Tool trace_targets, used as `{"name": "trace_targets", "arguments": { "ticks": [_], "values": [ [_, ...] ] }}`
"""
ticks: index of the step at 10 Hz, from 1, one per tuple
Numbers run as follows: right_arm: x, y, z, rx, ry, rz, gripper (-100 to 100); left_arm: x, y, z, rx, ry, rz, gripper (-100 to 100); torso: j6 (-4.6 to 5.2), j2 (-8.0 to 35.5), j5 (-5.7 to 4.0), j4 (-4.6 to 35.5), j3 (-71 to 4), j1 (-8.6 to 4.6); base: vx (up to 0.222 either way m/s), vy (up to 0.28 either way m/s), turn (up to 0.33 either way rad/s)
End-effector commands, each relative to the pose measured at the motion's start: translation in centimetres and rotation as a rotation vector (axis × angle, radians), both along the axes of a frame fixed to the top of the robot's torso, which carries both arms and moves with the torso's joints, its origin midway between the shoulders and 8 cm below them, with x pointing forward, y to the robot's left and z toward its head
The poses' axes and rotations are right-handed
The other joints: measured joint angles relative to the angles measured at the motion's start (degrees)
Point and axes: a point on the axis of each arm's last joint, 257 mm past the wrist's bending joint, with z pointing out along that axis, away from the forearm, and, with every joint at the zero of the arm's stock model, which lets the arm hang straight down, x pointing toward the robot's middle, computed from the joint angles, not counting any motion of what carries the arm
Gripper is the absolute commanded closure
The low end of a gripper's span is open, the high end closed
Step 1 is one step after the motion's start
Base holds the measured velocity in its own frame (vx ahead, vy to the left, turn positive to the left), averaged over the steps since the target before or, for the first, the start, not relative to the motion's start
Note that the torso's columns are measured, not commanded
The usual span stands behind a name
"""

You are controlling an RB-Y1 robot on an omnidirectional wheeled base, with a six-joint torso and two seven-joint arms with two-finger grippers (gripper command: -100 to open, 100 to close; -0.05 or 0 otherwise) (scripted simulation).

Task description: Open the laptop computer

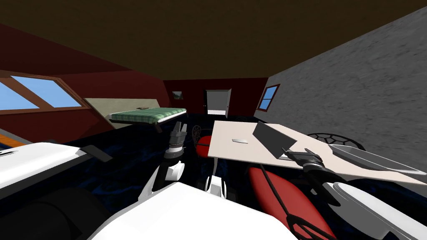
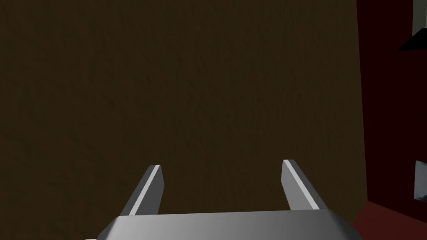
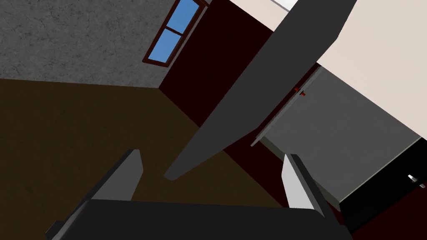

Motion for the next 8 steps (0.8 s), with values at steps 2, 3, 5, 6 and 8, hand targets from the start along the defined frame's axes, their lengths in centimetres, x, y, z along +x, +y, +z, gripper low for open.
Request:
{"name": "trace_targets", "arguments": {
  "ticks": [2, 3, 5, 6, 8],
  "values": [
    [-0.8, -3.1, 1.8, -0.137, 0.021, -0.065, -100, 0.0, 0.0, 0.0, 0.000, 0.000, 0.000, 0, -0.02, -0.2, 0.03, -0.1, -0.1, 0.10, 0.074, 0.032, 0.079],
    [-0.9, -3.9, 2.5, -0.180, 0.025, -0.082, -100, 0.0, 0.0, 0.0, 0.000, 0.000, 0.000, 0, -0.02, -0.3, 0.04, -0.1, -0.2, 0.10, 0.081, 0.021, 0.066],
    [-0.6, -3.4, 2.2, -0.159, 0.022, -0.073, -100, 0.0, 0.0, 0.0, 0.000, 0.000, 0.000, 0, 0.01, -0.2, 0.00, -0.1, -0.1, 0.02, 0.022, 0.004, 0.006],
    [-0.6, -3.3, 2.2, -0.158, 0.022, -0.073, 100, 0.0, 0.0, 0.0, 0.000, 0.000, 0.000, 0, -0.02, -0.1, -0.01, 0.0, -0.1, 0.01, 0.008, -0.008, -0.017],
    [-0.6, -4.1, 2.3, -0.123, 0.027, -0.075, 100, 0.0, 0.0, 0.0, 0.000, 0.000, 0.000, 0, -0.20, -0.4, -0.36, -0.4, -0.2, -0.10, 0.000, -0.024, 0.003]
  ]
}}
